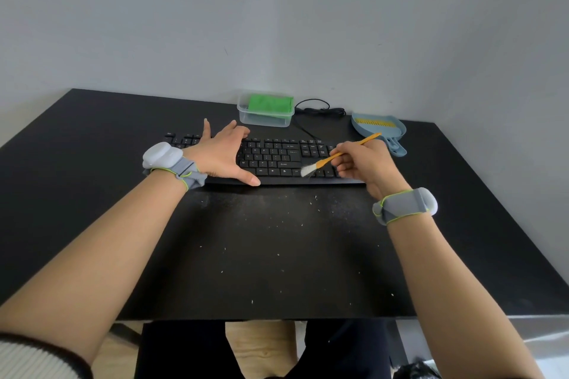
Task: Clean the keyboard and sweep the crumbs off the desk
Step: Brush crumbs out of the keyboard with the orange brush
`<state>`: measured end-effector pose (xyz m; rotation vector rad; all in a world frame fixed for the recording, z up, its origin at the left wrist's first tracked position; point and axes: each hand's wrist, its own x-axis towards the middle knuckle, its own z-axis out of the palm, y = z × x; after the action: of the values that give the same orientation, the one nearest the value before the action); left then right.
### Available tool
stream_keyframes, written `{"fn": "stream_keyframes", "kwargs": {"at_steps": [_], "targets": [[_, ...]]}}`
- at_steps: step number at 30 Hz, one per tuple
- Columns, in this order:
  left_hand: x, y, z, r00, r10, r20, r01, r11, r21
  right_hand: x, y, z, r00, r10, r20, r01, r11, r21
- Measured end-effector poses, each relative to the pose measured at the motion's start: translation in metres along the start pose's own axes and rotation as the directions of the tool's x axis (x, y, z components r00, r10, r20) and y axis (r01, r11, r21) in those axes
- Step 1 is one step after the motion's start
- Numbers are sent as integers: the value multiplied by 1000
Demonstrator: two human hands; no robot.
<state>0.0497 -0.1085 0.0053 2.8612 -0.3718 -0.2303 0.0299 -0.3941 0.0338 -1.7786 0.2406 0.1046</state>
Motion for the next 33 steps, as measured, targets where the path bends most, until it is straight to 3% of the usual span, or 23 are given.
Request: {"fn": "stream_keyframes", "kwargs": {"at_steps": [3,7,11,14,16,20,24,28,31,33], "targets": [[0,-1,1,1000,0,1,0,1000,-3,2,1,1,999,-36,-39,34,998,-51],[1,-1,2,1000,2,0,-2,1000,-1,-5,2,7,998,9,63,-6,998,-57],[1,-2,2,1000,3,-1,-3,1000,-3,1,0,-1,998,-39,-50,37,999,-24],[2,-2,1,1000,2,-1,-2,1000,2,-5,5,8,1000,-22,19,24,994,-104],[2,-2,2,1000,1,-3,-1,1000,2,-6,2,7,999,-2,47,5,998,-63],[1,-3,3,1000,1,-9,-1,1000,-6,-1,-1,2,998,-48,-37,45,997,-62],[2,-2,2,1000,1,-4,-1,1000,0,-6,-1,4,997,-5,72,10,997,-71],[2,-4,3,1000,-6,-6,6,1000,-4,-1,-1,2,999,-47,-3,46,995,-84],[2,-3,3,1000,-2,-2,2,1000,2,-7,1,7,996,-15,87,25,992,-124],[3,-3,3,1000,-2,-4,2,1000,-2,-5,-3,2,998,-19,64,24,997,-76]]}}
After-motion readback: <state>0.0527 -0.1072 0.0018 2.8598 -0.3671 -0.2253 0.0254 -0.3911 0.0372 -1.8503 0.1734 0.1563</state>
